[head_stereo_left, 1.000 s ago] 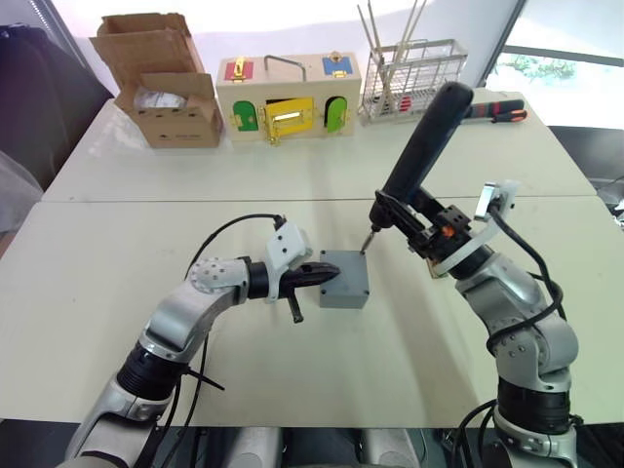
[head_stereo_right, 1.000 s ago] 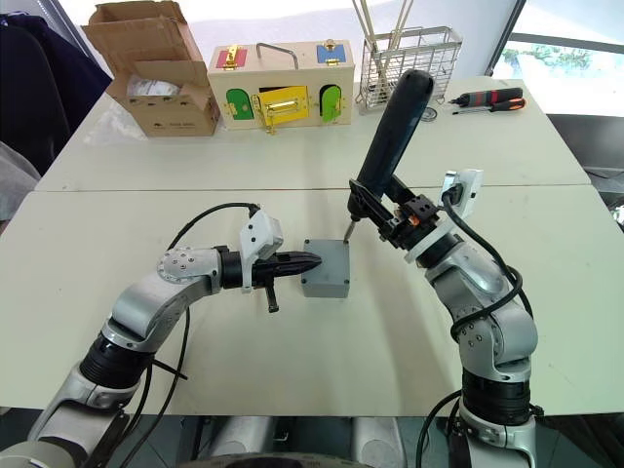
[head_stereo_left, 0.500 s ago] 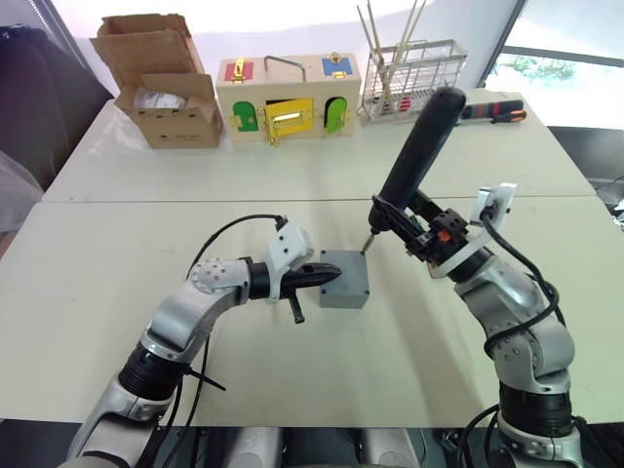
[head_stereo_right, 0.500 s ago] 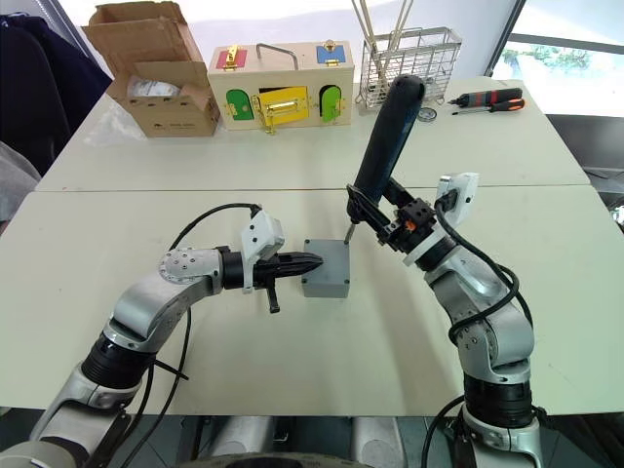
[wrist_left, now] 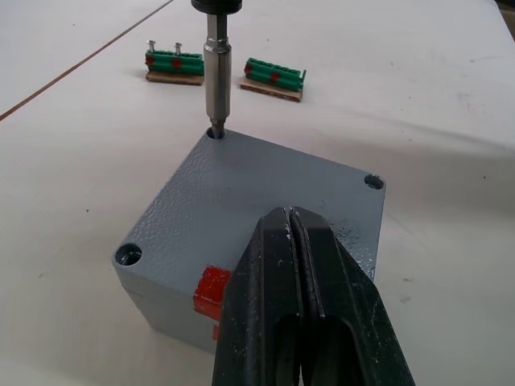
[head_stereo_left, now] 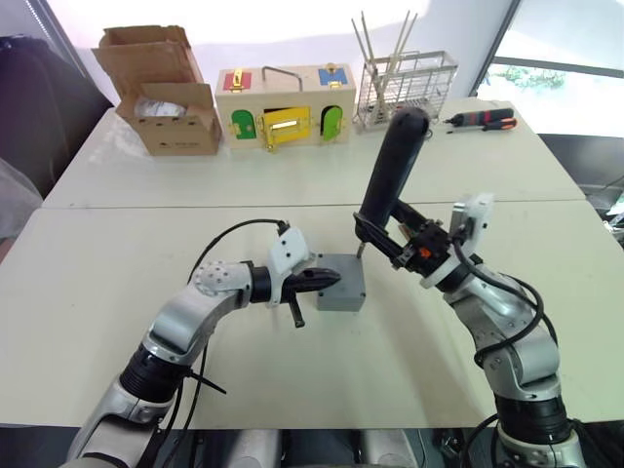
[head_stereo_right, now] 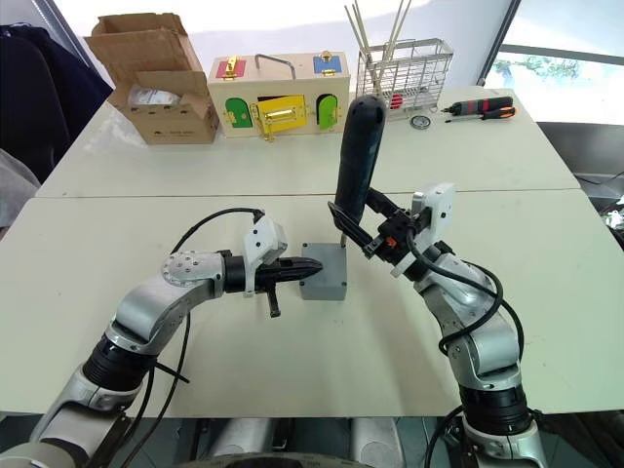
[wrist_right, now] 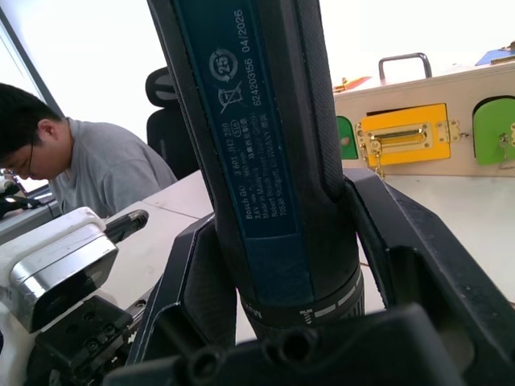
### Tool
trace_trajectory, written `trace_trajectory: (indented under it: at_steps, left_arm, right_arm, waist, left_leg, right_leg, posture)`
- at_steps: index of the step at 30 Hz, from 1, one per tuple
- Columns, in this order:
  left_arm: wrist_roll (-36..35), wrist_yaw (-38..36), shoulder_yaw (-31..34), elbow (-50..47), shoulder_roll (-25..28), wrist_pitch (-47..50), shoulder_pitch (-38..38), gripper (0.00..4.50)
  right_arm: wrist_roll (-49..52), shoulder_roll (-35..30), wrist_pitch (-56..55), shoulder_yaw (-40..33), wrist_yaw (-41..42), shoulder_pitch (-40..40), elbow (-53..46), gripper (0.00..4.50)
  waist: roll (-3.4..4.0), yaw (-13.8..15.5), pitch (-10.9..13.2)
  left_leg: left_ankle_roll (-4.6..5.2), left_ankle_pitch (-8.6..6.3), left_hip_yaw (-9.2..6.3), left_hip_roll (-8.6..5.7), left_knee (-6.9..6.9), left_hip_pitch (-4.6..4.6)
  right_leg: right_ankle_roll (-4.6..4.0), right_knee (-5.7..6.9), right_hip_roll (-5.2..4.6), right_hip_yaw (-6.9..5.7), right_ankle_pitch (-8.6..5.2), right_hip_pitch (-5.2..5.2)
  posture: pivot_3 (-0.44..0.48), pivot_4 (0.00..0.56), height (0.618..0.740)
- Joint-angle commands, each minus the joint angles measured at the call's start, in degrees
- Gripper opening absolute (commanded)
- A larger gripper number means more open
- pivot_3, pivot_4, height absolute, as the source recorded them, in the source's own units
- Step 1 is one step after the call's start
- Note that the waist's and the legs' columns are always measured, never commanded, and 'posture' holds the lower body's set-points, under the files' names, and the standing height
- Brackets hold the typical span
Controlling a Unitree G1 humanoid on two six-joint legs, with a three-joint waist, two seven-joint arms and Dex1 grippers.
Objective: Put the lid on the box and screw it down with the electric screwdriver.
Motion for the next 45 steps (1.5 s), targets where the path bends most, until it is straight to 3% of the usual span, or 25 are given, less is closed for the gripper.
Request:
trace_trajectory:
  at_steps: [1,4,30,34,37,45]
  left_arm:
    - [0.1,-0.2,-0.2,-1.1,0.0,0.0,0.3,0.00]
    - [0.2,-0.3,-0.2,-1.2,0.0,0.0,0.4,0.00]
    - [0.6,0.2,-0.3,-1.0,-0.2,0.0,0.6,0.00]
    - [0.8,0.2,-0.3,-1.0,-0.3,0.0,0.7,0.00]
    - [1.0,0.1,-0.2,-0.9,-0.4,0.0,0.8,0.00]
    - [2.1,-0.8,-1.2,0.4,0.2,0.0,1.5,0.00]
  right_arm:
    - [-0.9,0.7,1.9,4.7,1.6,3.0,3.7,1.87]
    - [-1.7,0.8,1.5,5.0,1.6,3.0,4.6,1.87]
    - [-5.7,0.5,2.7,6.2,-0.2,3.0,9.1,1.87]
    - [-5.9,0.7,2.4,6.1,-0.2,3.5,9.6,1.87]
    - [-5.9,0.9,1.9,5.7,-0.4,3.7,10.0,1.87]
    - [-2.1,4.8,-1.7,2.1,-1.1,3.8,8.6,1.87]
  waist:
    - [0.00,0.0,0.0]
    - [-0.01,0.1,0.0]
    - [-0.45,0.3,-0.8]
    - [-0.46,0.3,-0.8]
    - [-0.50,0.3,-0.9]
    - [-0.50,0.3,-1.0]
  left_leg:
    - [0.02,-0.02,0.00,0.00,-0.06,0.17]
    - [0.51,-0.33,-0.01,0.02,-0.15,0.76]
    - [0.53,-0.36,-0.12,0.05,-0.14,0.84]
    - [0.59,-0.40,-0.16,0.05,-0.15,1.00]
    - [0.61,-0.41,-0.16,0.05,-0.57,1.62]
    - [0.61,-0.41,-0.16,0.10,-0.75,1.65]
  right_leg:
    - [0.00,-0.04,0.01,0.00,0.00,0.16]
    - [-0.05,-0.22,0.01,-0.02,-0.06,0.80]
    - [-0.06,-0.29,0.01,-0.05,-0.07,0.94]
    - [-0.06,-0.46,0.01,-0.08,-0.08,1.20]
    - [-0.06,-1.08,0.02,-0.11,-0.08,1.83]
    - [-0.06,-1.14,0.01,-0.09,-0.09,1.83]
  posture:
    - [0.000,0.150,0.730]
    - [0.000,0.150,0.730]
    - [0.000,0.150,0.730]
    - [0.000,0.150,0.730]
    - [0.000,0.150,0.730]
    - [0.000,0.150,0.730]
